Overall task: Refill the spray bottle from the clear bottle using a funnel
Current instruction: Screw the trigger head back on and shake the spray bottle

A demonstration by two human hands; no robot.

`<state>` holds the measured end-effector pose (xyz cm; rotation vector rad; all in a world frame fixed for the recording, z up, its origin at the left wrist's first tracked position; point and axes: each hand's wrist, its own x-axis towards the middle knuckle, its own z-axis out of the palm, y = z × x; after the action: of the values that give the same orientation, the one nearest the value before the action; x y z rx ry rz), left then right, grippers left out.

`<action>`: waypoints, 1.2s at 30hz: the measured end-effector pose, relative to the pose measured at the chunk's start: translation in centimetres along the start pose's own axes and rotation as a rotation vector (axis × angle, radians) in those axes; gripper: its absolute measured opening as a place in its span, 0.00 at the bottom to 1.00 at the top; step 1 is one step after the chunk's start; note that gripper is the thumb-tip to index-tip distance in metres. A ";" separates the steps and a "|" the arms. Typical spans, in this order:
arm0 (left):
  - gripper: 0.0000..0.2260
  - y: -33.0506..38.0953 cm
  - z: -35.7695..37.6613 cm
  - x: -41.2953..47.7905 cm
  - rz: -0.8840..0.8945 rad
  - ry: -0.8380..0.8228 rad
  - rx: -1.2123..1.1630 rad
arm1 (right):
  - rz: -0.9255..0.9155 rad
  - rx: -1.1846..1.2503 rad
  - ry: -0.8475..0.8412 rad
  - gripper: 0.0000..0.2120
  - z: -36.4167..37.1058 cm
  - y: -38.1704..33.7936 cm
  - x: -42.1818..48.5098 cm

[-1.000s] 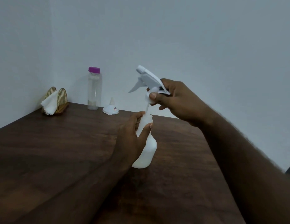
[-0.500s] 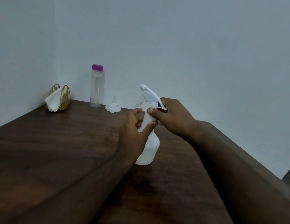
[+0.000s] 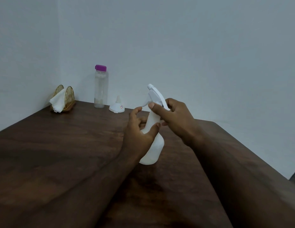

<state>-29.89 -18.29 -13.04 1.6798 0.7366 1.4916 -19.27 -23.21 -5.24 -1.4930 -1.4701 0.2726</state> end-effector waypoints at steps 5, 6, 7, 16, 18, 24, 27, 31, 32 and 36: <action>0.29 -0.7 -0.5 0.2 -0.029 -0.087 -0.058 | -0.023 -0.004 0.052 0.14 -0.6 -0.5 0.6; 0.29 -0.7 -0.6 0.3 -0.042 -0.086 -0.080 | -0.041 -0.021 0.045 0.13 -0.6 -0.4 0.7; 0.29 -0.7 -0.8 0.5 -0.058 -0.081 -0.098 | -0.060 -0.038 0.039 0.12 -0.7 -0.2 0.8; 0.35 -1.6 -0.6 0.8 -0.173 -0.152 -0.022 | 0.045 0.128 -0.198 0.08 -2.5 1.0 2.6; 0.37 -1.4 -0.4 0.9 -0.166 -0.134 0.025 | 0.078 0.176 -0.205 0.09 -2.7 1.4 2.8; 0.37 -1.3 -0.2 1.2 -0.192 -0.150 0.048 | 0.111 0.323 -0.173 0.17 -1.8 2.8 1.9; 0.28 -2.1 -0.8 1.8 -0.299 -0.166 -0.130 | 0.134 0.408 -0.125 0.18 -1.3 3.6 1.3; 0.17 -2.5 -1.7 1.9 -0.512 -0.249 -0.237 | 0.146 0.416 -0.141 0.13 -1.3 4.0 0.9; 0.17 -2.5 -1.9 1.9 -0.559 -0.260 -0.252 | 0.147 0.415 -0.164 0.14 -1.4 3.9 0.8; 0.17 -2.0 -2.4 1.9 -0.592 -0.234 -0.248 | 0.157 0.410 -0.230 0.19 -1.9 3.6 0.9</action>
<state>-31.84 -15.22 -13.59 1.2703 0.7940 0.9113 -15.41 -22.55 -6.59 -1.2704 -1.3703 0.8133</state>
